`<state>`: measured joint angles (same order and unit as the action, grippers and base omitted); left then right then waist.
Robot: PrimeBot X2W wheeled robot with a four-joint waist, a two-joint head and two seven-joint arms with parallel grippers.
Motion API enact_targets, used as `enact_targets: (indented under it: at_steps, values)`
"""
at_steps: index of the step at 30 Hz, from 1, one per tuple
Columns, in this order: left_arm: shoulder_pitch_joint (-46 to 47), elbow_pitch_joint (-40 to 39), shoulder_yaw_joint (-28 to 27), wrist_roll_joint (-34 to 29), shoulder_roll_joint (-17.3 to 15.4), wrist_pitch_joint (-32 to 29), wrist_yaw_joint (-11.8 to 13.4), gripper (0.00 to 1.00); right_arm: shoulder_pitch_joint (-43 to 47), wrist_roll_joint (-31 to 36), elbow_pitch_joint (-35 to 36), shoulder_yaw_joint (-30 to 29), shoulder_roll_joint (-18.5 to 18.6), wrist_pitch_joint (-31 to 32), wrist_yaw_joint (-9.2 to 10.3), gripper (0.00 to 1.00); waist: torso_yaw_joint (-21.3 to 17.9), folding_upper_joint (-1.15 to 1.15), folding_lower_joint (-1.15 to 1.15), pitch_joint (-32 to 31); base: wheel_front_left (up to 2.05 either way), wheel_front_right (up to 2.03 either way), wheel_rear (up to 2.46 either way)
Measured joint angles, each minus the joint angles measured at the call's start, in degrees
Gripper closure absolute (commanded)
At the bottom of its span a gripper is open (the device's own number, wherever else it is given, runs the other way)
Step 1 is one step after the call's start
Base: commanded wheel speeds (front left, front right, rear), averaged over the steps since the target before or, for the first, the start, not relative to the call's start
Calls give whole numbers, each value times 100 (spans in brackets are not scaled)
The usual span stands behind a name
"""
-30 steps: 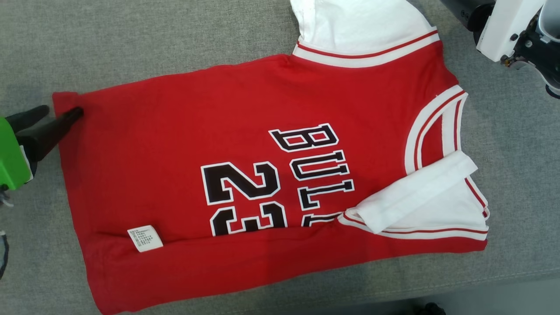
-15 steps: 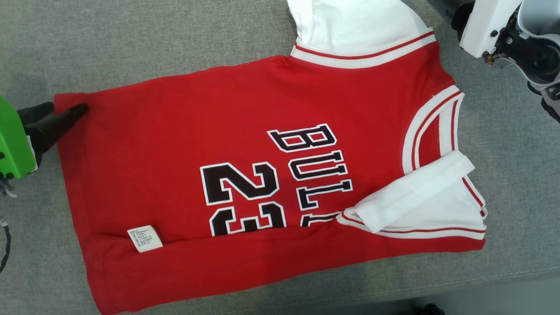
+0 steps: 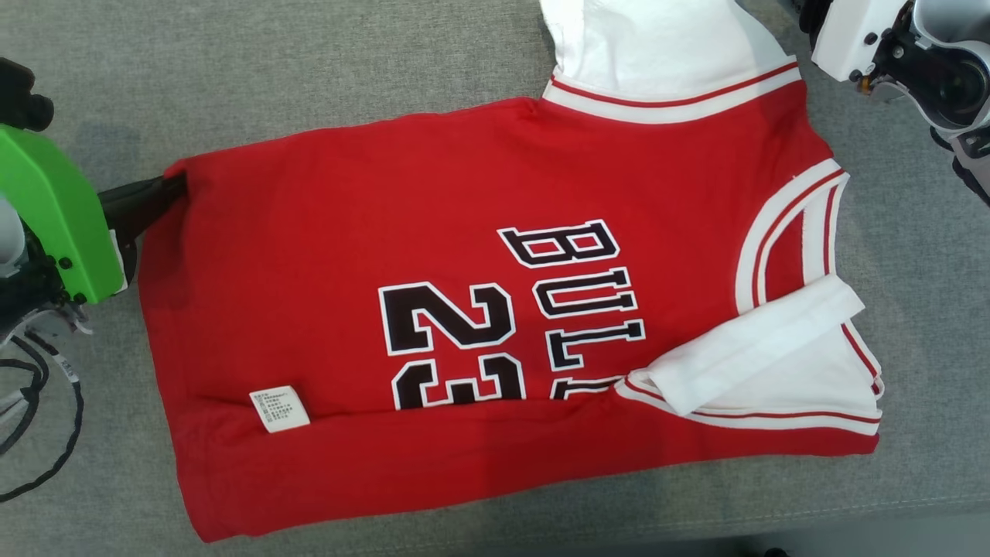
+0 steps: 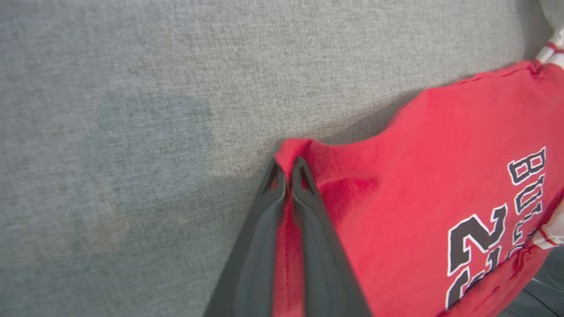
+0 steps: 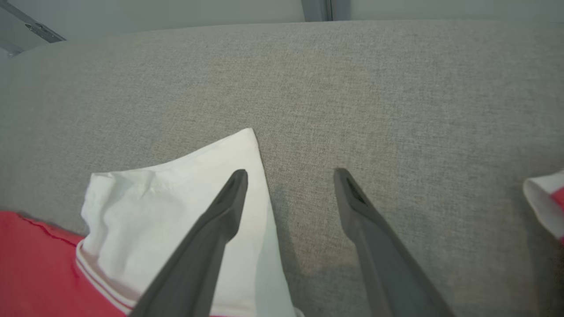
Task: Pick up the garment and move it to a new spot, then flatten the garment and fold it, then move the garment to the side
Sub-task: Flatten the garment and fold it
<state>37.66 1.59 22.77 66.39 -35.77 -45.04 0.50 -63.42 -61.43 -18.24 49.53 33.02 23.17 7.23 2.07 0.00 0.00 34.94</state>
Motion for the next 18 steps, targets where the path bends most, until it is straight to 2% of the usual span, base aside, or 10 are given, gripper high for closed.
enact_targets:
  at_steps: [7, 14, 18]
  values:
    - [112, -12, 240, -8, 278, 74, -212, 100, -63, 132, -379, 26, -154, 9, 0, 0, 248, 0, 0, -10, 0, 0, 0]
    - [180, -26, 305, -12, 286, 75, -310, 100, -63, 133, -432, 125, -456, 87, 0, 0, 459, 0, 0, 34, 0, 0, 0]
    - [234, -10, 310, -34, 305, 132, -366, 100, -76, 164, -474, 125, -503, 83, -1, 0, 529, 0, 0, 96, 0, 0, 0]
